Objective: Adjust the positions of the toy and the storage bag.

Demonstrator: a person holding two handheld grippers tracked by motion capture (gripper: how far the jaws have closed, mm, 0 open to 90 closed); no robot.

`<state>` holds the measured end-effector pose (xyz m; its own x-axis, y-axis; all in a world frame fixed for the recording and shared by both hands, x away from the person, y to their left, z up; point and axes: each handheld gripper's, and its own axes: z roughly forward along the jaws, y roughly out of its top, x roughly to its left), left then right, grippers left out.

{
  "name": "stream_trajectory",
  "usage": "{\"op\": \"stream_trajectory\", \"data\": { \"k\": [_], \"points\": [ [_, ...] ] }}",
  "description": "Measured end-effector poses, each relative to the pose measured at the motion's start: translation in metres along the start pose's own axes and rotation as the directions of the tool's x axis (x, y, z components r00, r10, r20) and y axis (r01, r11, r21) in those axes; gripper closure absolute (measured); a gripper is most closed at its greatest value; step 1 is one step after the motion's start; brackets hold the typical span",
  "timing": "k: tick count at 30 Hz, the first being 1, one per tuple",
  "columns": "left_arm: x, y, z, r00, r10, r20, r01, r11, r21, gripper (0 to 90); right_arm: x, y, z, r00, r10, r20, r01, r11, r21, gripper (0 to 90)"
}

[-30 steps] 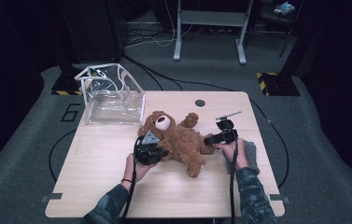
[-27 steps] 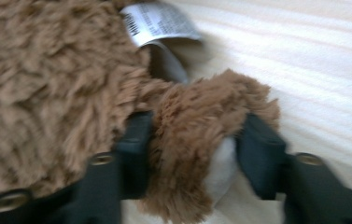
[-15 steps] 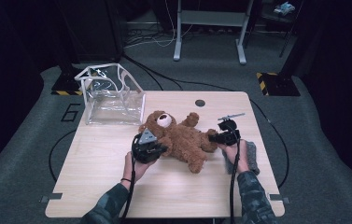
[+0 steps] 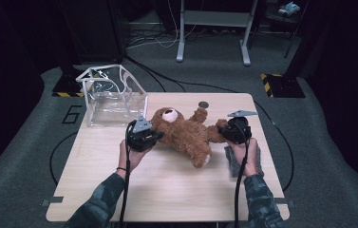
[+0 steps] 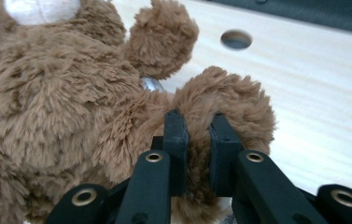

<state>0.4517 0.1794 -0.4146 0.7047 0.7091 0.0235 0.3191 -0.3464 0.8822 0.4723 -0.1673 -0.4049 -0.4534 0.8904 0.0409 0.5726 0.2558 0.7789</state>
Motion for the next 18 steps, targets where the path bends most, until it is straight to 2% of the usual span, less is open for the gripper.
{"op": "stream_trajectory", "data": {
  "k": [7, 10, 15, 18],
  "points": [
    [0.008, 0.016, 0.007, 0.9992, 0.034, -0.02, -0.033, 0.9994, 0.003, 81.7, 0.004, 0.006, -0.024, 0.9984, -0.021, 0.053, 0.023, 0.999, -0.038, 80.7],
    [0.01, 0.021, 0.011, 0.9988, 0.045, -0.019, -0.045, 0.999, 0.002, 81.7, 0.007, 0.005, -0.034, 0.9972, -0.012, 0.074, 0.015, 0.999, -0.05, 80.7],
    [0.015, 0.026, 0.018, 0.9977, 0.062, -0.027, -0.062, 0.998, 0.01, 81.9, 0.015, 0.0, -0.049, 0.9954, -0.013, 0.095, 0.019, 0.998, -0.066, 80.7],
    [0.018, 0.024, 0.022, 0.9979, 0.056, -0.032, -0.055, 0.9983, 0.021, 81.9, 0.023, -0.006, -0.054, 0.9945, -0.03, 0.1, 0.037, 0.997, -0.068, 80.7]
  ]
}}
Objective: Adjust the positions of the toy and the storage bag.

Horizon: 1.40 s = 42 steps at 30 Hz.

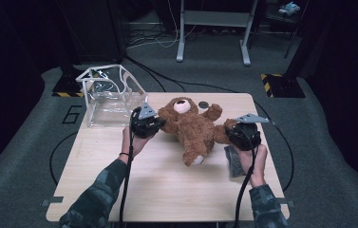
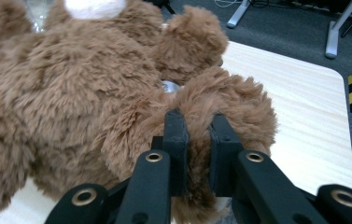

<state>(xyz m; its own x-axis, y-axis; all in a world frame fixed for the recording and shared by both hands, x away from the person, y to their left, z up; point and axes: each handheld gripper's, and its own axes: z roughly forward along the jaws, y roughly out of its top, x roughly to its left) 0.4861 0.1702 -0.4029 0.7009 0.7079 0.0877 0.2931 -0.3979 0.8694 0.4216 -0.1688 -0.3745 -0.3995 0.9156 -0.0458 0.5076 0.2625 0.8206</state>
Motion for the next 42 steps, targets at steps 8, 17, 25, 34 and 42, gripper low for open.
{"op": "stream_trajectory", "data": {
  "k": [8, 17, 25, 34, 42],
  "points": [
    [0.014, -0.017, 0.017, 0.9996, -0.028, 0.004, 0.027, 0.9958, 0.087, 81.9, 0.03, -0.03, 0.007, 0.9987, 0.007, -0.05, -0.004, 0.998, 0.06, 80.5],
    [0.027, -0.043, 0.024, 0.9844, -0.176, -0.004, 0.175, 0.9762, 0.128, 73.9, 0.055, -0.059, 0.023, 0.9877, 0.029, -0.154, -0.014, 0.996, 0.094, 77.1],
    [0.024, -0.034, 0.006, 0.9522, -0.3, -0.057, 0.305, 0.9449, 0.119, 28.9, 0.056, -0.065, 0.026, 0.9838, 0.056, -0.17, -0.039, 0.994, 0.102, 74.8],
    [-0.006, -0.006, 0.017, 0.9335, -0.356, -0.046, 0.358, 0.9177, 0.172, 14.3, 0.061, -0.067, 0.027, 0.986, 0.043, -0.161, -0.024, 0.992, 0.123, 74.8],
    [-0.023, -0.002, 0.047, 0.8887, -0.456, -0.048, 0.455, 0.8646, 0.213, 11.8, 0.064, -0.073, 0.03, 0.987, 0.029, -0.158, -0.008, 0.992, 0.129, 74.8]
  ]
}}
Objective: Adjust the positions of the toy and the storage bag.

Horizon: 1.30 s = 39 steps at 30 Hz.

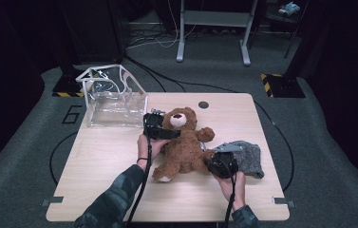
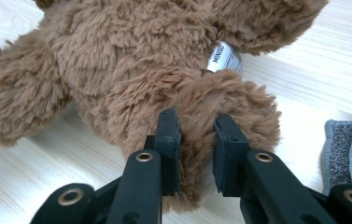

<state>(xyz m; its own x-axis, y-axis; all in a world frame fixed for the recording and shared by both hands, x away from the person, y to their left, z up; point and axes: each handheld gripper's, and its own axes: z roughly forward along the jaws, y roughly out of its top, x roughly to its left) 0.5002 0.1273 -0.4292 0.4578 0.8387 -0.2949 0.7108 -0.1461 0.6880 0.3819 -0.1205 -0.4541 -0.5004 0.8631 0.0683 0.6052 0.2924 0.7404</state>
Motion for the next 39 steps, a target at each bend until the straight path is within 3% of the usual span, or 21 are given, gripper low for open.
{"op": "stream_trajectory", "data": {
  "k": [6, 14, 18, 19, 21, 23, 24, 25, 28, 29, 30, 32, 35, 36, 39],
  "points": [
    [-0.005, 0.008, 0.015, 0.9991, -0.005, -0.041, 0.006, 0.9997, 0.022, 11.1, 0.001, -0.004, 0.005, 1.0, -0.006, -0.001, 0.006, 1.0, 0.01, 75.0],
    [-0.016, 0.016, 0.038, 0.9982, -0.018, -0.057, 0.021, 0.9982, 0.056, 10.2, 0.001, -0.004, 0.009, 1.0, -0.005, 0.003, 0.005, 1.0, 0.025, 75.2],
    [-0.02, 0.013, 0.054, 0.9943, -0.021, -0.105, 0.028, 0.9969, 0.074, 9.3, 0.003, -0.006, 0.011, 1.0, 0.008, 0.002, -0.008, 0.999, 0.034, 75.3],
    [-0.019, 0.01, 0.058, 0.9944, -0.025, -0.103, 0.034, 0.9961, 0.082, 8.8, 0.001, -0.006, 0.011, 0.9999, -0.016, -0.003, 0.016, 0.999, 0.038, 75.3],
    [-0.016, 0.006, 0.064, 0.9938, -0.049, -0.1, 0.057, 0.9952, 0.079, 6.8, 0.002, -0.007, 0.013, 0.9999, -0.016, -0.004, 0.016, 0.999, 0.039, 75.4],
    [-0.017, 0.005, 0.067, 0.9938, -0.045, -0.102, 0.053, 0.9953, 0.081, 6.6, 0.003, -0.009, 0.014, 0.9999, 0.01, -0.003, -0.01, 0.999, 0.048, 75.4],
    [-0.017, 0.005, 0.069, 0.9939, -0.036, -0.104, 0.045, 0.995, 0.089, 6.8, 0.001, -0.01, 0.015, 0.9999, -0.013, -0.007, 0.014, 0.999, 0.045, 75.4],
    [-0.017, 0.004, 0.071, 0.9938, -0.024, -0.108, 0.034, 0.9948, 0.095, 7.2, 0.001, -0.01, 0.015, 0.9999, -0.004, -0.012, 0.005, 0.999, 0.047, 75.4],
    [-0.017, 0.0, 0.076, 0.9939, -0.038, -0.103, 0.048, 0.9937, 0.101, 14.9, 0.0, -0.011, 0.017, 0.9998, 0.019, -0.008, -0.018, 0.998, 0.052, 75.3],
    [-0.018, -0.001, 0.077, 0.9944, -0.029, -0.102, 0.039, 0.9945, 0.098, 18.9, 0.0, -0.011, 0.017, 0.9997, 0.026, -0.006, -0.026, 0.998, 0.051, 75.1],
    [-0.019, -0.002, 0.076, 0.9953, -0.011, -0.097, 0.02, 0.9954, 0.094, 25.4, -0.003, -0.011, 0.017, 0.9999, -0.004, -0.012, 0.005, 0.999, 0.045, 74.4],
    [-0.02, -0.003, 0.075, 0.9952, 0.005, -0.098, 0.004, 0.996, 0.09, 36.4, -0.004, -0.011, 0.016, 0.9996, 0.02, -0.02, -0.019, 0.999, 0.046, 72.1],
    [-0.02, -0.005, 0.072, 0.9951, 0.031, -0.094, -0.024, 0.9973, 0.069, 48.5, -0.008, -0.011, 0.012, 0.9995, 0.029, -0.015, -0.029, 0.999, 0.023, 62.7],
    [-0.02, -0.005, 0.071, 0.9951, 0.038, -0.091, -0.032, 0.9974, 0.064, 51.0, -0.008, -0.011, 0.01, 0.9985, 0.05, -0.019, -0.05, 0.999, 0.014, 56.9],
    [-0.017, -0.008, 0.066, 0.9958, 0.045, -0.079, -0.043, 0.9987, 0.029, 55.7, -0.011, -0.015, 0.002, 0.9989, 0.045, -0.009, -0.045, 0.999, -0.014, 32.4]
  ]
}}
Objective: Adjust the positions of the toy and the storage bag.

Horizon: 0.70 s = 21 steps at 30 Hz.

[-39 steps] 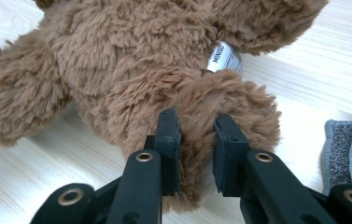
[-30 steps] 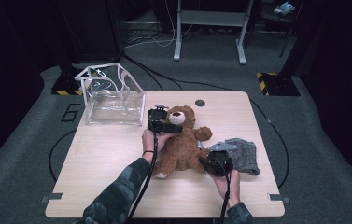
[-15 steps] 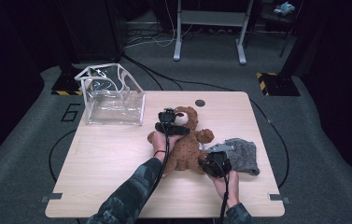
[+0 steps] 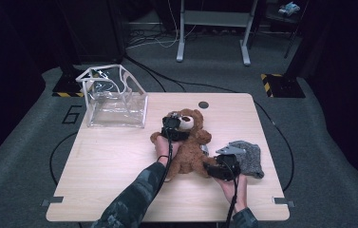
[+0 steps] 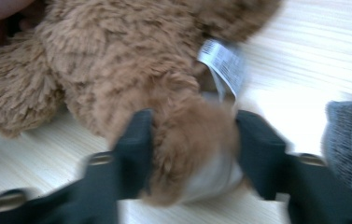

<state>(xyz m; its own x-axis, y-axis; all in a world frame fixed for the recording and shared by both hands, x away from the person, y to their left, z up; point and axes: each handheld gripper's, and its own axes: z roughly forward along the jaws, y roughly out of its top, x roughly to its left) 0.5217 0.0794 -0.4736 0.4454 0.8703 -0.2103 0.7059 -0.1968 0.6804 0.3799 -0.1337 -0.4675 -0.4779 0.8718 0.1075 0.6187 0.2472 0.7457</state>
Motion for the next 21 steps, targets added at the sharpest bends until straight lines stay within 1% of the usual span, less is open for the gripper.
{"op": "stream_trajectory", "data": {
  "k": [1, 2, 3, 5, 6, 7, 9, 10, 11, 12, 13, 15, 16, 17, 19, 20, 21],
  "points": [
    [0.001, -0.001, -0.001, 1.0, -0.007, 0.006, 0.007, 0.9998, -0.017, 56.4, 0.0, -0.002, -0.003, 1.0, 0.0, 0.001, 0.0, 1.0, 0.001, 27.6],
    [0.004, -0.002, -0.003, 0.9999, -0.005, 0.013, 0.006, 0.9998, -0.017, 57.0, 0.0, -0.005, -0.005, 1.0, -0.008, 0.001, 0.008, 1.0, -0.003, 21.9],
    [0.006, -0.003, -0.004, 0.9995, -0.022, 0.023, 0.023, 0.9993, -0.03, 57.4, 0.0, -0.009, -0.008, 0.9997, -0.025, 0.0, 0.025, 1.0, -0.019, 15.8],
    [0.009, -0.004, -0.006, 0.9983, -0.042, 0.04, 0.043, 0.9982, -0.041, 57.6, 0.0, -0.018, -0.012, 0.9995, -0.032, 0.003, 0.032, 0.999, -0.031, 13.5],
    [0.012, -0.004, -0.007, 0.9982, -0.037, 0.047, 0.039, 0.9983, -0.043, 57.9, -0.001, -0.023, -0.012, 0.9995, -0.03, -0.012, 0.029, 0.999, -0.031, 11.2],
    [0.013, -0.005, -0.009, 0.9978, -0.041, 0.052, 0.043, 0.998, -0.047, 58.1, -0.001, -0.028, -0.011, 0.9994, -0.035, -0.003, 0.035, 0.999, -0.032, 9.1],
    [0.014, -0.006, -0.013, 0.9967, -0.049, 0.065, 0.053, 0.9962, -0.068, 58.6, 0.0, -0.039, -0.006, 0.9981, -0.061, 0.003, 0.061, 0.998, -0.015, 5.1],
    [0.014, -0.007, -0.014, 0.9964, -0.051, 0.068, 0.056, 0.9954, -0.078, 58.8, 0.0, -0.044, -0.002, 0.9979, -0.064, -0.003, 0.064, 0.998, 0.003, 3.1],
    [0.014, -0.007, -0.016, 0.9965, -0.045, 0.07, 0.051, 0.9949, -0.087, 59.1, 0.0, -0.048, 0.002, 0.997, -0.077, -0.009, 0.078, 0.997, 0.011, 2.7],
    [0.014, -0.007, -0.018, 0.9964, -0.045, 0.072, 0.052, 0.9938, -0.098, 59.3, 0.001, -0.052, 0.005, 0.9961, -0.088, -0.003, 0.088, 0.996, 0.007, 2.5],
    [0.013, -0.007, -0.021, 0.9965, -0.039, 0.073, 0.047, 0.9927, -0.111, 59.5, 0.002, -0.055, 0.008, 0.9946, -0.103, 0.015, 0.102, 0.995, 0.018, 1.4],
    [0.011, -0.007, -0.026, 0.997, -0.027, 0.072, 0.036, 0.9903, -0.135, 60.1, 0.002, -0.059, 0.012, 0.993, -0.116, 0.018, 0.116, 0.993, 0.016, 1.1],
    [0.011, -0.007, -0.028, 0.997, -0.018, 0.075, 0.03, 0.988, -0.152, 60.3, 0.002, -0.06, 0.014, 0.9919, -0.125, 0.026, 0.124, 0.992, 0.028, 0.5],
    [0.01, -0.007, -0.031, 0.9969, -0.016, 0.077, 0.028, 0.9857, -0.166, 60.6, 0.001, -0.062, 0.016, 0.9909, -0.133, 0.021, 0.132, 0.991, 0.027, 0.6],
    [0.008, -0.007, -0.036, 0.9974, 0.006, 0.072, 0.008, 0.9814, -0.192, 61.0, 0.0, -0.064, 0.019, 0.9916, -0.123, 0.037, 0.122, 0.992, 0.032, 0.1],
    [0.008, -0.008, -0.039, 0.9972, 0.012, 0.074, 0.004, 0.9783, -0.207, 61.2, 0.0, -0.064, 0.019, 0.9906, -0.132, 0.034, 0.131, 0.991, 0.03, 0.3],
    [0.007, -0.008, -0.042, 0.9972, 0.018, 0.072, -0.002, 0.9755, -0.22, 61.3, 0.001, -0.064, 0.019, 0.9898, -0.135, 0.045, 0.134, 0.991, 0.023, 0.7]
  ]
}}
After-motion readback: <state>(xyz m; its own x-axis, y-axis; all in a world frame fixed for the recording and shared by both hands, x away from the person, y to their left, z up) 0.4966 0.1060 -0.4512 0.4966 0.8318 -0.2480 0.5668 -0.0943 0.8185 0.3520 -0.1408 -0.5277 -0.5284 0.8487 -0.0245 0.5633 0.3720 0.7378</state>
